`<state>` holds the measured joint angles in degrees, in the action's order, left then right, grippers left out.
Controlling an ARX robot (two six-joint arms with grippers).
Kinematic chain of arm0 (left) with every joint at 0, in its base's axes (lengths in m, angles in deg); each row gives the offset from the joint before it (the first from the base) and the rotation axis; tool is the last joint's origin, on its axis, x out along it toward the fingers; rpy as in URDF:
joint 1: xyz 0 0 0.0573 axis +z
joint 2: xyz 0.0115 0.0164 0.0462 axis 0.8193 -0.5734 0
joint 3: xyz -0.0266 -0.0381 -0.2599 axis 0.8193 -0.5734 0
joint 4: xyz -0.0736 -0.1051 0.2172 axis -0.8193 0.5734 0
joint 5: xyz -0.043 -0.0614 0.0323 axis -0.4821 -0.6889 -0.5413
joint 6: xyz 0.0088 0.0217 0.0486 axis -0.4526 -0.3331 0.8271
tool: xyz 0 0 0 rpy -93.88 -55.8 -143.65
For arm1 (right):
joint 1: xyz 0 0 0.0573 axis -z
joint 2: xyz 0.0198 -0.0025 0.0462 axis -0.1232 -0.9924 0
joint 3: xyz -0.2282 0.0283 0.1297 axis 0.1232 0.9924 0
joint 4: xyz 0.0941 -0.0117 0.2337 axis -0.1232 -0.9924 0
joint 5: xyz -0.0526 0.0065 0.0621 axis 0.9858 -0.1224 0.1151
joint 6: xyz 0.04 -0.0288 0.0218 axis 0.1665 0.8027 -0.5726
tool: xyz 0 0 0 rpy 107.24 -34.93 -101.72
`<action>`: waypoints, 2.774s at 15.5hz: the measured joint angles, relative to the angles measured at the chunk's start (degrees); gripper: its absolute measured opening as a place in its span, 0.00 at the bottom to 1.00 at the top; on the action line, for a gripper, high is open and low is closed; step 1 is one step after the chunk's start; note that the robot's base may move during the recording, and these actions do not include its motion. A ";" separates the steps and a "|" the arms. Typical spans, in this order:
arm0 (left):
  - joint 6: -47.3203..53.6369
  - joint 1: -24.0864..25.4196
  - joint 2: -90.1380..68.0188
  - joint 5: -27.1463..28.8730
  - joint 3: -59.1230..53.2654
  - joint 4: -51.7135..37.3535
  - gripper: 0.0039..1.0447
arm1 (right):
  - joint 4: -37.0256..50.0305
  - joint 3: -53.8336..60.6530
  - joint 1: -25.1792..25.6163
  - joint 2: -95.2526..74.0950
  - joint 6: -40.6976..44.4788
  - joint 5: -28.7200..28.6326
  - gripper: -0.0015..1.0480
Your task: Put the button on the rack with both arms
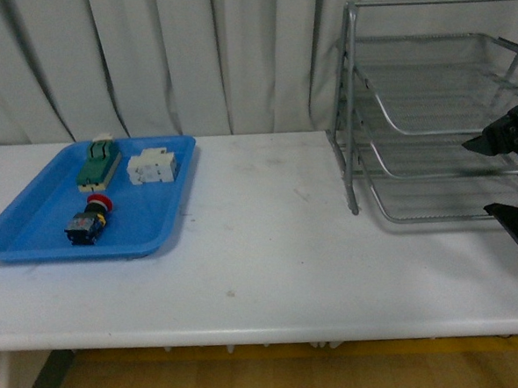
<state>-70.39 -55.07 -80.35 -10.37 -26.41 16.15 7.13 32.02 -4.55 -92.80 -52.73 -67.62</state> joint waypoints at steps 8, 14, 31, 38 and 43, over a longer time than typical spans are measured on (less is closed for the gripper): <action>0.00 0.00 0.00 0.00 0.00 0.02 0.94 | 15.39 5.86 0.26 -4.72 -16.48 1.99 0.04; 0.02 0.00 0.00 0.00 0.00 0.02 0.94 | 23.93 23.89 2.19 3.48 -17.59 -1.20 0.03; 0.00 0.00 0.00 0.02 0.00 -0.02 0.94 | 21.77 47.04 -0.68 33.11 19.58 5.66 0.78; 0.00 0.07 0.00 0.02 0.00 0.00 0.94 | 14.27 51.17 -2.51 57.48 59.63 12.70 0.14; 0.00 0.07 0.00 0.02 0.00 0.02 0.94 | -0.13 51.21 -2.51 73.77 61.44 12.70 0.02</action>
<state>-70.39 -55.00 -80.35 -10.35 -26.41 16.17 7.00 83.23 -7.07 -19.03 8.70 -54.92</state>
